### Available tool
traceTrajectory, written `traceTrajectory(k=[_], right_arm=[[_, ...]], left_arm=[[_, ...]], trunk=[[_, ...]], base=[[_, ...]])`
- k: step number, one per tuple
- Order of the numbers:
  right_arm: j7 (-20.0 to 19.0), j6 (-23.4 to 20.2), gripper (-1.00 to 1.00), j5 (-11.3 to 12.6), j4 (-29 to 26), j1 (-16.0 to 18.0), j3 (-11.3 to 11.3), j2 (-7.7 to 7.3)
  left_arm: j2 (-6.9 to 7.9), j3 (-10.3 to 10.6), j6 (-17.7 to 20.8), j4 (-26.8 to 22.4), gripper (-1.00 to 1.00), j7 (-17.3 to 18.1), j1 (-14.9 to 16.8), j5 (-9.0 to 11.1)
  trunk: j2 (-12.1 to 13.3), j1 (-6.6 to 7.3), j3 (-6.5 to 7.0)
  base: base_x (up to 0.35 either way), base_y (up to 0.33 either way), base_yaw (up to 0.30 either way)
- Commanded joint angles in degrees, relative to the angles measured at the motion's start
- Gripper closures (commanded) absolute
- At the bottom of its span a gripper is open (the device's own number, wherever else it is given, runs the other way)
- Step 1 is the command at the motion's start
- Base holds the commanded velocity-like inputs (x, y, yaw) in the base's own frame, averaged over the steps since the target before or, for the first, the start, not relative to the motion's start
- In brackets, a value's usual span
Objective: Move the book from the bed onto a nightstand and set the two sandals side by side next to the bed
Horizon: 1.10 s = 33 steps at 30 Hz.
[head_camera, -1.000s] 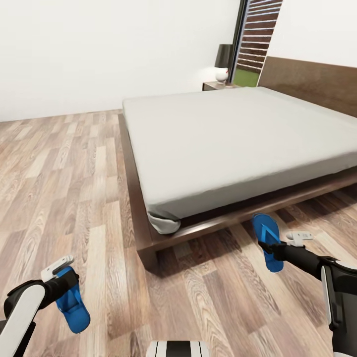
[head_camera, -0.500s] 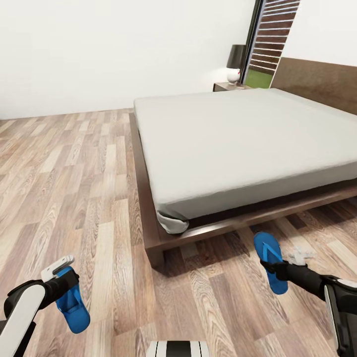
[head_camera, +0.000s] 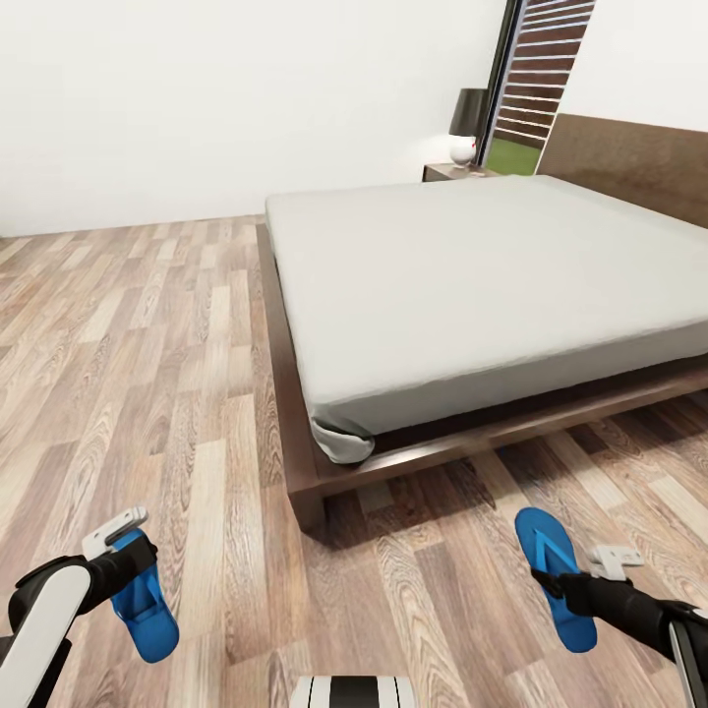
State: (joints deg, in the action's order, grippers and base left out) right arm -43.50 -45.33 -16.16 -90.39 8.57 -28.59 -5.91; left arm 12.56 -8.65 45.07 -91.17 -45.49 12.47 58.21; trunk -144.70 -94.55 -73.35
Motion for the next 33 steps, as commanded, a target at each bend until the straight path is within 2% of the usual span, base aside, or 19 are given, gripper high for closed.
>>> traceTrajectory(k=[1,9,24,33], right_arm=[[-0.53,-0.76,1.0,-0.36,-0.09,-0.12,-0.16,-0.02],[-0.49,-1.57,1.0,-0.29,-0.15,-0.36,-0.36,-0.06],[-0.46,-1.58,1.0,-0.28,-1.24,-0.5,-0.05,0.33],[-0.52,-1.45,1.0,-0.28,-1.88,-0.57,0.01,0.49]], left_arm=[[0.0,0.01,0.1,-0.06,1.0,-0.57,0.03,0.59],[0.01,0.04,0.1,-0.06,1.0,-0.57,0.02,0.58],[0.01,0.04,0.1,-0.06,1.0,-0.56,0.01,0.58],[0.0,0.06,0.1,-0.06,1.0,-0.56,0.01,0.58]], trunk=[[-0.02,0.01,-0.04],[-0.02,0.01,-0.04],[-0.02,0.01,-0.04],[-0.02,0.01,-0.04]], base=[[0.0,0.0,0.0],[0.0,-0.084,0.0],[0.026,-0.26,0.002],[0.029,-0.097,0.214]])
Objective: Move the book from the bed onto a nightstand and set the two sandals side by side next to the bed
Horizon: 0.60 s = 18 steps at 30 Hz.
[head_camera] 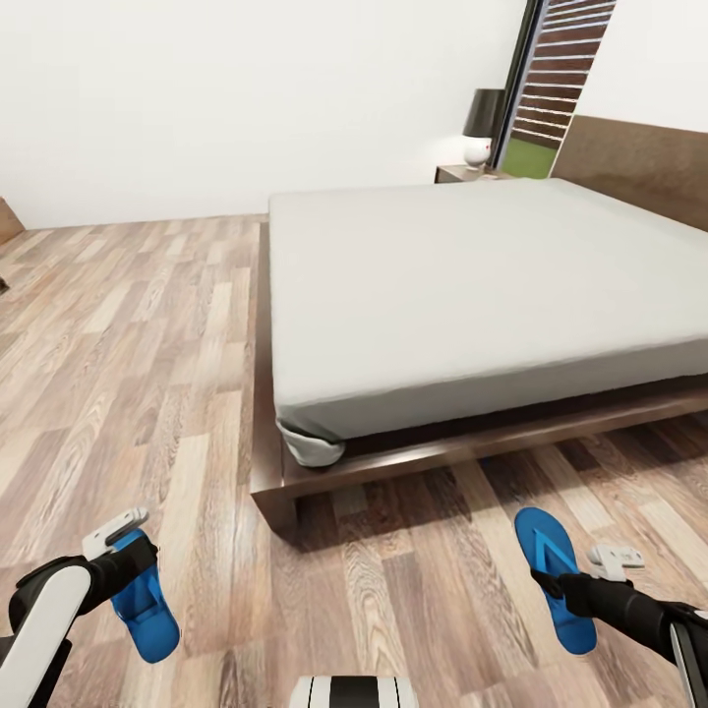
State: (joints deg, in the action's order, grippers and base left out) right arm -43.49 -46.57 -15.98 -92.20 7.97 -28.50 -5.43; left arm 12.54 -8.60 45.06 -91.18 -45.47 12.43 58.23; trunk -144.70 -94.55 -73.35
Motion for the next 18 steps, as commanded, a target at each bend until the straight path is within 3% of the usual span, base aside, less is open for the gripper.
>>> traceTrajectory(k=[1,12,18], right_arm=[[-0.53,-0.2,1.0,-0.46,-0.09,0.03,-0.08,0.0],[-0.54,-0.22,1.0,-0.46,-0.13,0.01,-0.06,0.01],[-0.54,-0.26,1.0,-0.46,-0.15,0.02,-0.07,0.01]], left_arm=[[-0.01,0.02,0.12,-0.06,1.0,-0.58,0.05,0.57],[-0.06,0.08,0.12,-0.06,1.0,-0.58,0.05,0.57],[-0.06,0.08,0.12,-0.05,1.0,-0.58,0.05,0.57]], trunk=[[-0.02,0.01,-0.04],[-0.02,0.01,-0.04],[-0.02,0.01,-0.04]], base=[[0.006,-0.019,0.279],[0.002,-0.005,0.274],[0.0,-0.109,0.076]])
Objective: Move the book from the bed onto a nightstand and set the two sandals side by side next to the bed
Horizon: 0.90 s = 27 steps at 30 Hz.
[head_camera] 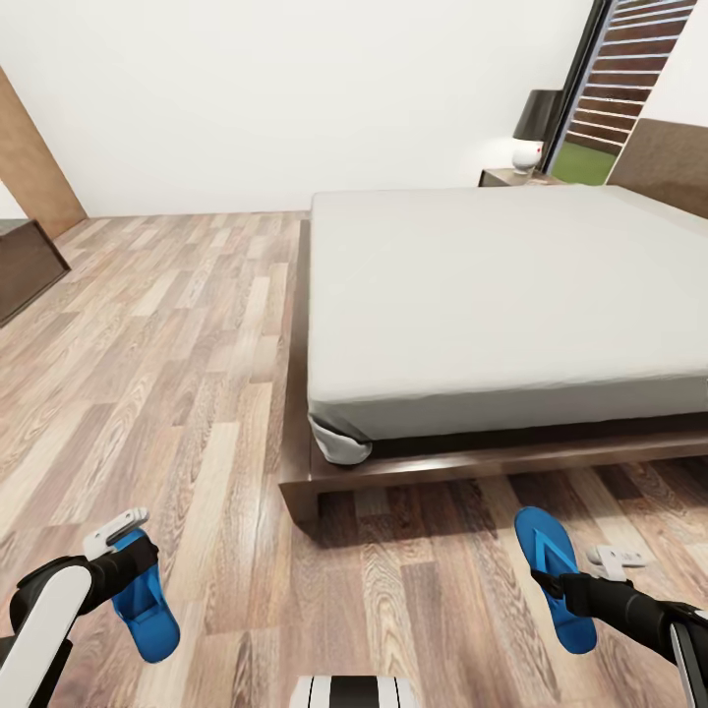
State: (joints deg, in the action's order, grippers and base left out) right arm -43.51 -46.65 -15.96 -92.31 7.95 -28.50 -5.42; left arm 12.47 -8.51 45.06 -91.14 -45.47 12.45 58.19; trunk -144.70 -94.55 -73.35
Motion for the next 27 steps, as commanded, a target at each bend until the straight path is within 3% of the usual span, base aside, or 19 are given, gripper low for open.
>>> traceTrajectory(k=[1,27], right_arm=[[-0.53,-0.18,1.0,-0.48,-0.03,0.05,-0.07,0.02],[-0.53,-0.28,1.0,-0.48,-0.03,-0.03,-0.07,-0.01]], left_arm=[[0.03,-0.01,0.12,-0.09,1.0,-0.59,0.03,0.6],[0.05,0.08,0.12,-0.09,1.0,-0.59,0.03,0.64]], trunk=[[-0.02,0.01,-0.04],[-0.02,0.01,-0.04]], base=[[0.0,-0.207,0.029],[0.0,-0.27,0.004]])
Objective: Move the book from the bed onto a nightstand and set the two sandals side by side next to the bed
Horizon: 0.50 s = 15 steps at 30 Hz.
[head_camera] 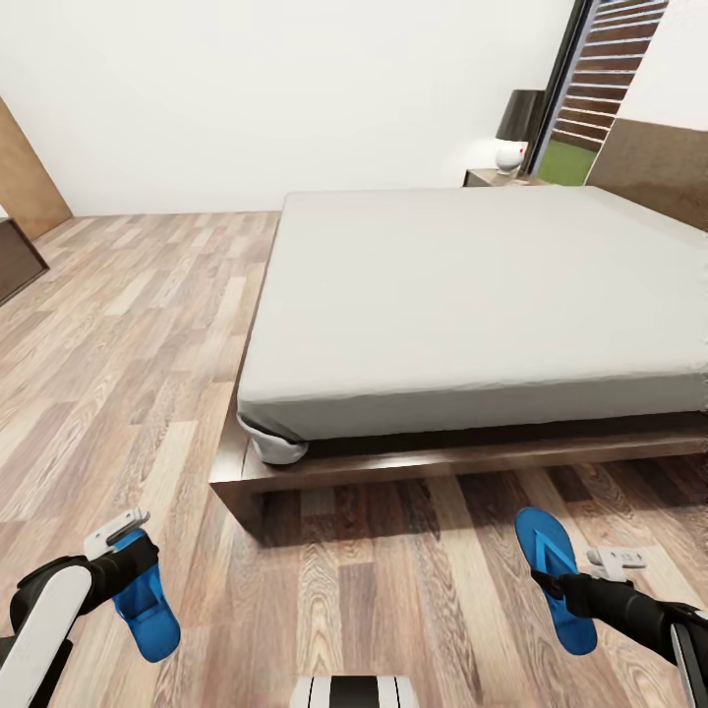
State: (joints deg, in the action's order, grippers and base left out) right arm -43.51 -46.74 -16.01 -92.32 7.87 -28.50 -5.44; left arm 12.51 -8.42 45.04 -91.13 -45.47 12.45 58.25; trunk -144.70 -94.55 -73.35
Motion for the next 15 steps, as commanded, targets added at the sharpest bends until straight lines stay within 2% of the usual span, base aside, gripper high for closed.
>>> traceTrajectory(k=[1,15], right_arm=[[-0.53,-0.19,1.0,-0.43,-0.04,0.05,-0.06,0.0],[-0.53,-0.19,1.0,-0.43,-0.01,0.04,0.01,0.03]], left_arm=[[0.02,-0.02,0.13,-0.1,1.0,-0.6,0.03,0.6],[-0.02,0.04,0.13,-0.1,1.0,-0.58,0.03,0.63]], trunk=[[-0.02,0.01,-0.04],[-0.02,0.01,-0.04]], base=[[0.0,-0.279,0.0],[0.0,-0.28,0.0]])
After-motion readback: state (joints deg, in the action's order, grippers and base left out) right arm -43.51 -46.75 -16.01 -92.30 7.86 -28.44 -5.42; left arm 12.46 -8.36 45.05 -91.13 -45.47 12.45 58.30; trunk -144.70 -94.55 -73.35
